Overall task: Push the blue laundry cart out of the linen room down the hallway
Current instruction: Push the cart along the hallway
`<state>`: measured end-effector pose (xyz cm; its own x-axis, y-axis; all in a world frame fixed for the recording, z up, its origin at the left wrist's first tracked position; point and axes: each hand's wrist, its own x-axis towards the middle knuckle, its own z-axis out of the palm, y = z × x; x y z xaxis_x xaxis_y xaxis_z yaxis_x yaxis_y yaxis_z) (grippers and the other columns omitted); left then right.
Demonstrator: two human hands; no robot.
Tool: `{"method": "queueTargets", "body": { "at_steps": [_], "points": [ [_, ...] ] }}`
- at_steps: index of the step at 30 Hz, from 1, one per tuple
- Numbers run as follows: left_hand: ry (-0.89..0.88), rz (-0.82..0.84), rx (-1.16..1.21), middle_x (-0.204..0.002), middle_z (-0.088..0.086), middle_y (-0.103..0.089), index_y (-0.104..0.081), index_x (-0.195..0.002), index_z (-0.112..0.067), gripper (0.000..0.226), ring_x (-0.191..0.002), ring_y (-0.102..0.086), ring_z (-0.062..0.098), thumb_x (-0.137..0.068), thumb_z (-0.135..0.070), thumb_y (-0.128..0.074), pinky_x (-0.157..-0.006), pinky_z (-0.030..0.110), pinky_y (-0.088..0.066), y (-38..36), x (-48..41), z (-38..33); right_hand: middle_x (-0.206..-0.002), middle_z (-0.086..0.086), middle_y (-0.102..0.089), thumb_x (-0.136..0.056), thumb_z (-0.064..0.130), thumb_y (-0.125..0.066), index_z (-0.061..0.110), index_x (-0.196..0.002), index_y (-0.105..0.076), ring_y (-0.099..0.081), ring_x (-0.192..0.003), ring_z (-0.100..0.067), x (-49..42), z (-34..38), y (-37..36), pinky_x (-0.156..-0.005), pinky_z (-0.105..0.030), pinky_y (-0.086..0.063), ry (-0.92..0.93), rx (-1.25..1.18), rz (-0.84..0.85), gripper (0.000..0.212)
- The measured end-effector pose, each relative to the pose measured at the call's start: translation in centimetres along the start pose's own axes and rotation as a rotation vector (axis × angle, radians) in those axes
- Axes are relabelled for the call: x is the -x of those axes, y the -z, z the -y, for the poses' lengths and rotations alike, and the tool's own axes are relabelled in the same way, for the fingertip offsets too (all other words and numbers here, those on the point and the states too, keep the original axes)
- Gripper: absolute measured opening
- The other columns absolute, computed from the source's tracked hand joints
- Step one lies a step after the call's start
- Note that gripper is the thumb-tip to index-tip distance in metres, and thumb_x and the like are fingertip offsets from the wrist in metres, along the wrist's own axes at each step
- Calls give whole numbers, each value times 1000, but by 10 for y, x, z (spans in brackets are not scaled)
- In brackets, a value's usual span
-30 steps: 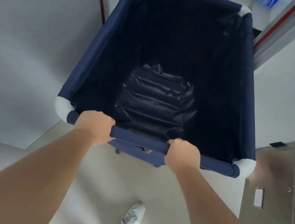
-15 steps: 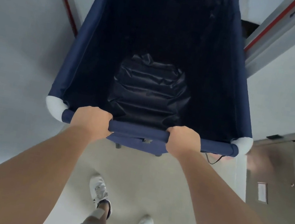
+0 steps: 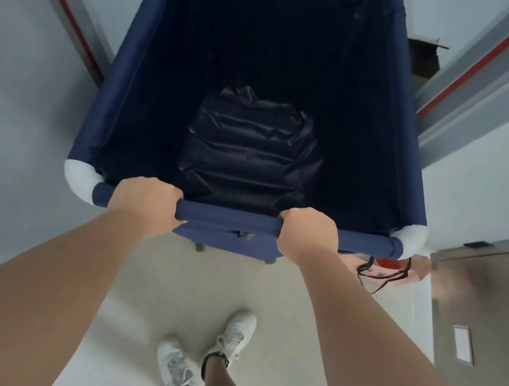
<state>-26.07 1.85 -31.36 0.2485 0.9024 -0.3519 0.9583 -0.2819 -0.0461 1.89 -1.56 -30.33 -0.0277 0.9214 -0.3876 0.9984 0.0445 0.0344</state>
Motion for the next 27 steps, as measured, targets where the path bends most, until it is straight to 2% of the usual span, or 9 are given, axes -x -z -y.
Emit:
{"method": "queueTargets", "body": {
  "at_steps": [5,8,13,16,21,27],
  "points": [
    [7,20,-6,-67,-10,-57,-66,-88,-36,17,-61,-53,13,-82,-50,-57,-53,28,-37,21,-42,11,-61,7,-54,-67,10,-58,28,-77,-57,-49,-51,-15,-43,-2,19,-45,-26,-36,-7,13,25,21],
    [6,30,-13,-70,-10,-57,-66,-93,-36,19,-65,-56,15,-83,-48,-56,-55,28,-38,33,-71,16,-60,7,-53,-66,9,-56,28,-75,-56,-48,-52,-15,-73,-8,29,-44,-26,-32,-5,7,4,20],
    [-3,4,-21,-73,-10,-60,-68,-97,-37,22,-69,-58,16,-84,-51,-57,-58,30,-42,53,-127,27,-61,7,-52,-68,8,-52,28,-71,-53,-48,-53,-17,-126,-16,50,-46,-27,-34,1,-3,-34,20],
    [3,-9,-17,-72,-9,-61,-69,-96,-36,23,-69,-59,17,-82,-51,-58,-59,29,-42,64,-158,32,-62,6,-52,-69,9,-53,27,-72,-53,-50,-55,-19,-157,-22,62,-49,-28,-36,1,-7,-36,19],
    [-7,-34,-13,-70,-10,-61,-69,-95,-37,22,-68,-60,18,-82,-52,-58,-60,30,-46,76,-210,42,-60,5,-51,-68,8,-54,27,-70,-52,-46,-51,-16,-207,-30,80,-46,-27,-33,-18,2,-46,19],
    [-47,-61,-13,-69,-10,-59,-66,-90,-37,19,-66,-58,17,-83,-51,-57,-56,30,-40,95,-270,66,-60,6,-51,-68,8,-52,28,-72,-55,-45,-51,-15,-264,-29,107,-44,-26,-28,-36,4,-33,20]
  ]
}}
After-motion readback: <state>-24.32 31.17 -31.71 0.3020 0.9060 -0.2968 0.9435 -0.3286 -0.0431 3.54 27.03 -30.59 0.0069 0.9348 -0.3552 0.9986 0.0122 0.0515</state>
